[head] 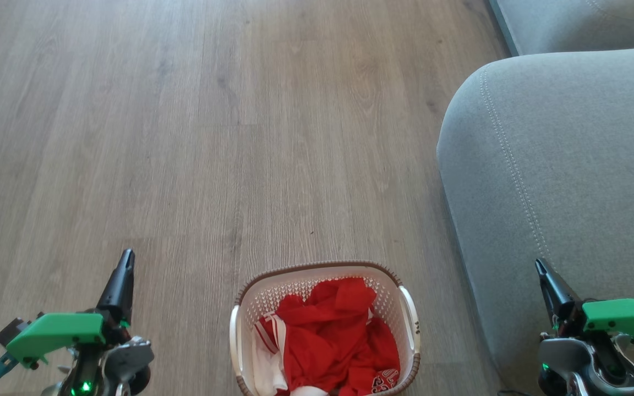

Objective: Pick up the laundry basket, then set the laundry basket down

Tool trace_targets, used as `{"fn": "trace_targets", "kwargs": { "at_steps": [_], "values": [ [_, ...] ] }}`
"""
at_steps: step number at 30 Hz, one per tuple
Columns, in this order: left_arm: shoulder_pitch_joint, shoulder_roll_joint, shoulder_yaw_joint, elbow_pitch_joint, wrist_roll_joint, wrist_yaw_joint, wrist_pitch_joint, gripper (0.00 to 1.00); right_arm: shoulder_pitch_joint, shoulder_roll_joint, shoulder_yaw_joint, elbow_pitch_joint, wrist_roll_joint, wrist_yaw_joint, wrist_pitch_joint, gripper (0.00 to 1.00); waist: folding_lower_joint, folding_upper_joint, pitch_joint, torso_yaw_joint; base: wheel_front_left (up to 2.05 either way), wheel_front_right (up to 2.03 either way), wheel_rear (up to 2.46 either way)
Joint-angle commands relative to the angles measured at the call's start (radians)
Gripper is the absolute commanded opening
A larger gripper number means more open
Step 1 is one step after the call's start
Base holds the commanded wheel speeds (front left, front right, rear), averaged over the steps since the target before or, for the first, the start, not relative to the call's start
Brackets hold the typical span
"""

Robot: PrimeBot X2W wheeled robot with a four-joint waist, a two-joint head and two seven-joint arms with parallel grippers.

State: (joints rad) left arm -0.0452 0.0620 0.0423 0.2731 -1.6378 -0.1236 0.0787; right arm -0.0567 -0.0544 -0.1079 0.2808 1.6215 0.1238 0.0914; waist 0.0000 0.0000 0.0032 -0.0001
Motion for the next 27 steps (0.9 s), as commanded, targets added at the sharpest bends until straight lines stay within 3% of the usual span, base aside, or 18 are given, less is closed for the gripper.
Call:
{"fn": "trace_targets", "kwargs": {
  "at_steps": [1, 27],
  "values": [
    [-0.06, 0.014, 0.036, -0.03, -0.001, -0.007, 0.006, 0.0, -0.049, -0.011, 0.014, -0.037, 0.004, 0.007, 0.005, 0.0, 0.0, 0.0, 0.0, 0.0, 0.0, 0.0, 0.0],
    [-0.061, 0.007, 0.045, -0.029, 0.007, -0.007, 0.013, 0.0, -0.05, -0.007, 0.008, -0.037, -0.001, 0.007, 0.01, 0.0, 0.0, 0.0, 0.0, 0.0, 0.0, 0.0, 0.0]
  ]
}}
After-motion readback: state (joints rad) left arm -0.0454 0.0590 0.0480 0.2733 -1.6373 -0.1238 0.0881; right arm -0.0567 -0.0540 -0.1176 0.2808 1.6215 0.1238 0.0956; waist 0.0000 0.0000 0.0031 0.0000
